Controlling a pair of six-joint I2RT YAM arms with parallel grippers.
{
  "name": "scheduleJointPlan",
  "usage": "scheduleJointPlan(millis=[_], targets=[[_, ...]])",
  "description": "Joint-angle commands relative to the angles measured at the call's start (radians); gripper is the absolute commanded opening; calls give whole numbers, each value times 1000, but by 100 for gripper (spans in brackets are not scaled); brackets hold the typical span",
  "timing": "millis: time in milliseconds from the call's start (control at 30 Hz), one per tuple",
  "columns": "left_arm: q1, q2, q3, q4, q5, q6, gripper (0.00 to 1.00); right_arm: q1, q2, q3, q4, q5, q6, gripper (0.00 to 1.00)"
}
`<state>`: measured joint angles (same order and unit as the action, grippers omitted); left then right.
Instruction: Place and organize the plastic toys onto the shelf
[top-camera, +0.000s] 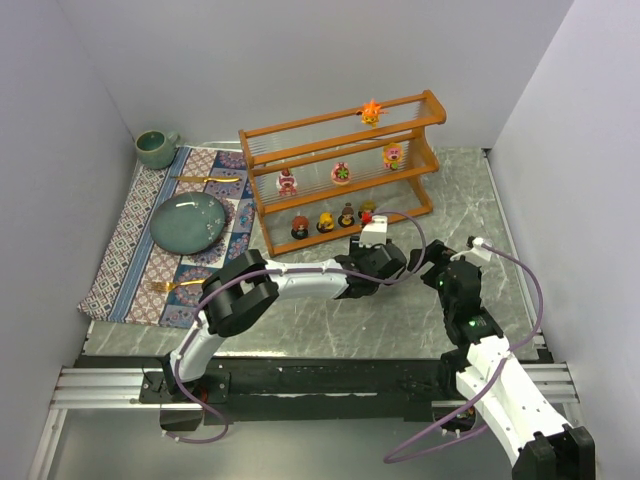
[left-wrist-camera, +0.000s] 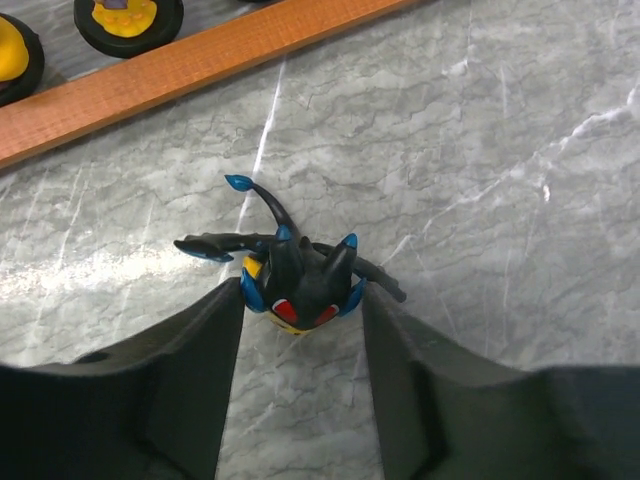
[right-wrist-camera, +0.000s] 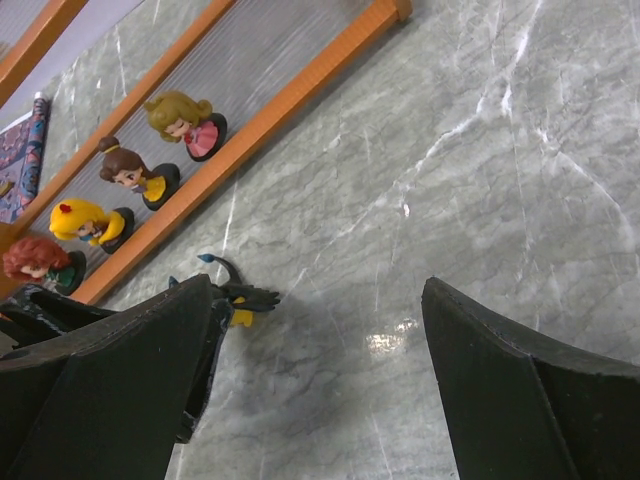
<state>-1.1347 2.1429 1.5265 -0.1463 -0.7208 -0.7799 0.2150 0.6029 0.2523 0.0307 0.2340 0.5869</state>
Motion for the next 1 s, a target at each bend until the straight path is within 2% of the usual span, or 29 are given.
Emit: scheduleJointPlan(millis=[0,133,200,400,600,767,967], targets=[[6,-1,1,22,1,-13,48,-3,-5,-10,44,1,1,92],[7,-27,-34,63,-3,1,38,-5,0,-15,52,-4,-1,92],[9,-41,-60,86,-3,4,30,-5,1,-15,55,-4,-2,92],[21,-80,-117,119,26,5,17,-5,12,-18,66,-15,-4,92],[30,-205,-255,255,81,33,5,-5,8,-18,63,-12,-4,92],[49,-339,-387,362,139,80,1,-5,-2,-21,72,-27,-12,92],[65,-512,-482,404,181,169,1,-5,-5,-25,80,-35,-16,93]])
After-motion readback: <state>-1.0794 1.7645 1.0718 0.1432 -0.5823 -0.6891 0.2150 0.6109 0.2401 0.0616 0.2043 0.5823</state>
